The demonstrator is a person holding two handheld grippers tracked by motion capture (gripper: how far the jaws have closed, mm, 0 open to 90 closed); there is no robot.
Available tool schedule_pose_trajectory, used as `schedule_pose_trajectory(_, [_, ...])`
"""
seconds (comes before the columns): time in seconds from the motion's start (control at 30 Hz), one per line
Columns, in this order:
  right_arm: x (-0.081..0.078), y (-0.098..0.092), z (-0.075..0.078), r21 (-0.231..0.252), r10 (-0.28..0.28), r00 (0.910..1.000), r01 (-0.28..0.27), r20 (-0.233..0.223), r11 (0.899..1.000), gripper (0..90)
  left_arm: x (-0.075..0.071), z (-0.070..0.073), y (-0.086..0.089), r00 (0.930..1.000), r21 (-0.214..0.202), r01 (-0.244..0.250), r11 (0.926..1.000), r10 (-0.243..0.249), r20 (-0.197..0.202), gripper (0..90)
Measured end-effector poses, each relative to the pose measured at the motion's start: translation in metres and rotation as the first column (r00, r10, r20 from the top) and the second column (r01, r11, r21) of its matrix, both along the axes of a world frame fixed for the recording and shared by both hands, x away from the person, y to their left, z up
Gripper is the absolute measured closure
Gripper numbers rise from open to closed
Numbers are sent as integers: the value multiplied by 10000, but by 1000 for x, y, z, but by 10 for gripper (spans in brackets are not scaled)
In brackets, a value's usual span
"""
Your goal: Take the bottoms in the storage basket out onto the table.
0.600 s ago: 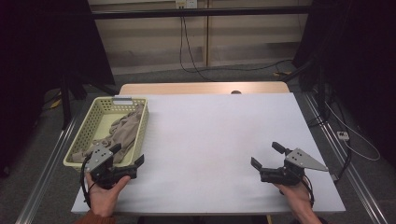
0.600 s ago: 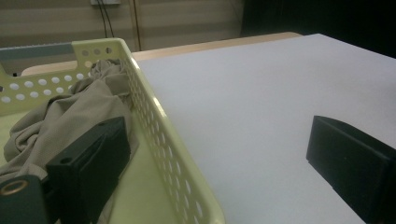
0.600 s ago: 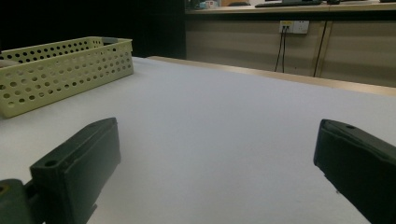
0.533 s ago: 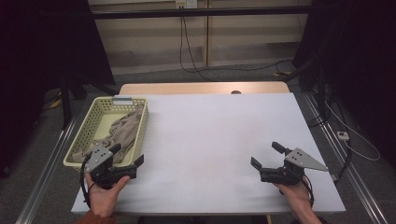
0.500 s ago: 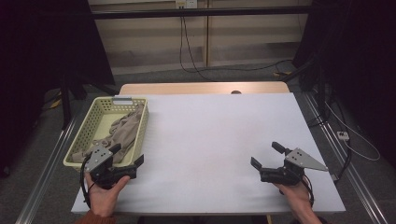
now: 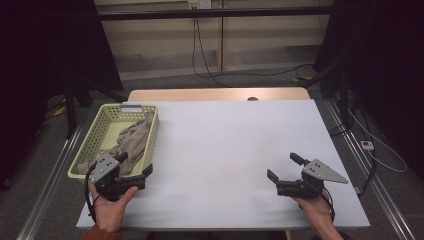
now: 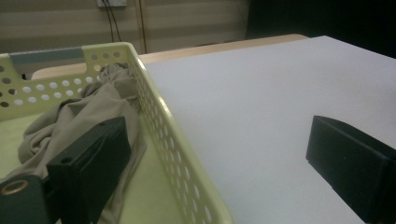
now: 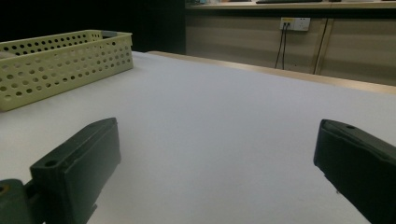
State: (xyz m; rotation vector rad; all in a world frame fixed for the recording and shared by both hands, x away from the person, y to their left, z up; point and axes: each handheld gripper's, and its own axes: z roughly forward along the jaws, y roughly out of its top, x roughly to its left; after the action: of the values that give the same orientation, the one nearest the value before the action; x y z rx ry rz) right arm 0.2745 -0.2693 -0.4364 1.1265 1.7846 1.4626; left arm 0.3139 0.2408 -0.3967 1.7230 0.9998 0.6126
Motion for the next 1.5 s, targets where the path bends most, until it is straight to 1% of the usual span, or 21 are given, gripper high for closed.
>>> schedule_pose_trajectory(0.1, [0,-1,0,31,-73,10000,73,21,10000,6,1,1,0,9999,22,158,9999,-158,-25,61])
schedule_pose_trajectory(0.13, [-1,-2,0,115,-120,9999,120,-6,9999,6,2,2,-1,9999,117,122,9999,-121,-6,62])
schedule_pose_trajectory(0.2, [-1,-2,0,132,-122,9999,123,-20,9998,6,2,3,-1,9999,98,162,9998,-162,-32,62])
schedule_pose_trajectory(0.43, [-4,1,1,31,-24,9999,24,-100,10000,6,6,10,0,9997,235,235,9994,-233,-81,54])
schedule_pose_trajectory(0.47, [-4,1,1,31,-24,9999,24,-100,10000,6,6,11,1,9996,324,254,9992,-251,-111,54])
schedule_pose_trajectory(0.57, [-5,2,1,-44,54,10000,-54,-83,10000,6,9,14,3,9995,214,275,9994,-271,-175,55])
schedule_pose_trajectory(0.63, [-6,3,1,-12,79,10000,-79,-22,10000,6,10,16,4,9995,261,229,9994,-224,-200,61])
schedule_pose_trajectory(0.67, [-6,3,1,123,70,9999,-68,-157,9999,6,12,18,5,9996,319,198,9993,-192,-198,60])
schedule_pose_trajectory(0.73, [-6,3,1,133,64,9997,-61,-243,9999,6,14,21,6,9997,369,147,9992,-141,-174,59])
schedule_pose_trajectory(0.77, [-6,4,-1,69,180,9994,-178,-310,9998,6,15,22,7,9998,394,129,9991,-124,-141,57])
schedule_pose_trajectory(0.8, [-6,4,-1,69,180,9994,-178,-310,9998,6,17,24,7,9999,511,101,9986,-94,-141,57])
schedule_pose_trajectory(0.87, [-6,6,-1,-47,216,9994,-217,-281,9998,6,20,27,9,9997,592,146,9981,-136,-179,55])
schedule_pose_trajectory(0.93, [-5,8,0,-86,337,9994,-337,-71,9994,6,24,30,10,9990,741,346,9966,-324,-307,65])
schedule_pose_trajectory(1.0, [-5,8,0,-83,347,9994,-348,-78,9994,6,28,32,12,9992,799,275,9964,-250,-323,63])
schedule_pose_trajectory(1.1, [-4,7,0,6,396,9991,-396,-143,9992,6,37,36,15,9977,864,206,9960,-148,-661,53])
schedule_pose_trajectory(1.13, [-5,7,0,29,458,9989,-457,-104,9989,6,40,37,16,9976,776,178,9968,-124,-686,54])
schedule_pose_trajectory(1.23, [-5,7,0,-2,489,9987,-489,-112,9988,6,49,42,18,9967,934,11,9956,66,-815,50])
schedule_pose_trajectory(1.3, [-6,7,1,14,492,9987,-492,-108,9988,6,54,44,20,9953,799,26,9968,51,-966,47])
schedule_pose_trajectory(1.37, [-5,7,1,-44,488,9987,-488,-130,9988,6,59,45,21,9936,799,110,9967,-19,-1132,62])
schedule_pose_trajectory(1.43, [-5,7,0,-66,494,9987,-495,-146,9988,6,64,46,22,9938,865,-18,9962,114,-1104,61])
schedule_pose_trajectory(1.5, [-5,7,0,-38,543,9984,-544,-171,9985,6,68,47,23,9923,1176,-140,9930,283,-1205,61])
